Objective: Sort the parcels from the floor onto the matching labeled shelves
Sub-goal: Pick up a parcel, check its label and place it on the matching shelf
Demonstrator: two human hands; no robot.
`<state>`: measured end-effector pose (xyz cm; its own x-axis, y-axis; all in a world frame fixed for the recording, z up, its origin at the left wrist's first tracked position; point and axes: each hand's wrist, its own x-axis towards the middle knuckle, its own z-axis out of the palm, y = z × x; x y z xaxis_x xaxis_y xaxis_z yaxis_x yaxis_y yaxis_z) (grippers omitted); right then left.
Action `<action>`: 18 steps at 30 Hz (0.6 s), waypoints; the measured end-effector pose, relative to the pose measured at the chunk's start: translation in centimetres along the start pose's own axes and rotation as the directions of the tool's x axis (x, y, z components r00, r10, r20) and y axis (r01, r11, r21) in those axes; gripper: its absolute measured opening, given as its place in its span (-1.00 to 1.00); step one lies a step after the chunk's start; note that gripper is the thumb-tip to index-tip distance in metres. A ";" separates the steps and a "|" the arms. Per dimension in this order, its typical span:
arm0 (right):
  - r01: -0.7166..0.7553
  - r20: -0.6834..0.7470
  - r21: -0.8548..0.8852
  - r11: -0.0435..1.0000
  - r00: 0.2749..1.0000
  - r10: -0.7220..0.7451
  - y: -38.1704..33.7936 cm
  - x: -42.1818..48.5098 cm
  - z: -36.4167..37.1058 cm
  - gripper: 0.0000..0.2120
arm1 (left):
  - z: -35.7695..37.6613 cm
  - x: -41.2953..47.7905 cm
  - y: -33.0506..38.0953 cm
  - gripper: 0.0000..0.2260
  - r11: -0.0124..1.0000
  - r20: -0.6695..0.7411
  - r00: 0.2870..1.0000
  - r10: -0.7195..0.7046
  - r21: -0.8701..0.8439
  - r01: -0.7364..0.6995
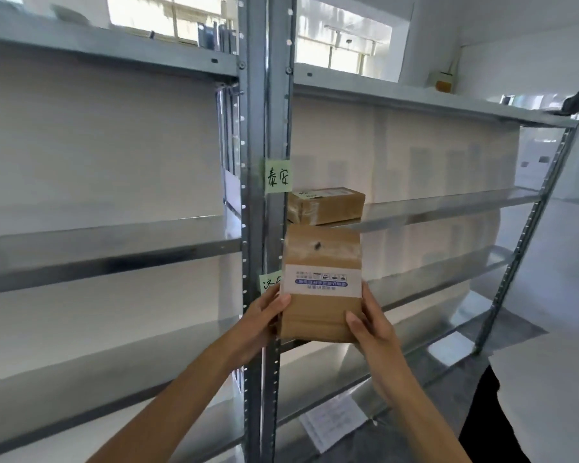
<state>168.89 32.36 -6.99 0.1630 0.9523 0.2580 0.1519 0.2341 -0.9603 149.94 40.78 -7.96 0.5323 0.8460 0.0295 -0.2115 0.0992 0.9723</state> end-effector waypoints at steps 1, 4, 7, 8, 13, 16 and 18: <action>0.008 0.034 0.007 1.000 0.999 -0.009 -0.2 -0.1 1.1 -0.44 | -0.7 -1.1 0.4 -0.34 1.000 -0.023 1.000 0.018 0.025 -0.018; 0.032 0.120 0.031 0.999 0.992 -0.035 -1.1 -0.5 4.2 -0.45 | -2.9 -4.3 1.7 -0.39 0.995 -0.109 0.992 0.060 0.087 -0.050; 0.020 0.173 0.060 0.998 0.985 -0.030 -2.2 -0.9 7.7 -0.43 | -5.3 -7.4 2.9 -0.34 0.987 -0.191 0.976 0.107 0.141 -0.081; 0.019 0.192 0.064 0.998 0.981 -0.031 -2.6 -1.1 9.0 -0.43 | -6.2 -8.5 3.3 -0.40 0.983 -0.219 0.968 0.122 0.162 -0.087; 0.040 0.272 0.126 0.991 0.959 -0.074 -4.5 -2.7 15.6 -0.44 | -11.1 -14.2 4.9 -0.53 0.973 -0.305 0.936 0.174 0.201 -0.115; 0.058 0.319 0.157 0.986 0.942 -0.106 -5.6 -3.8 20.1 -0.47 | -14.3 -18.1 5.8 -0.53 0.971 -0.329 0.924 0.196 0.196 -0.136; 0.059 0.351 0.164 0.985 0.929 -0.114 -6.4 -4.5 23.3 -0.45 | -16.3 -21.0 6.6 -0.48 0.970 -0.351 0.913 0.208 0.196 -0.146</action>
<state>144.43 31.18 -4.53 -0.2085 0.9270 0.3118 -0.0004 0.3187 -0.9479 124.05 32.23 -5.95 0.1546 0.9768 0.1483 -0.1221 -0.1301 0.9840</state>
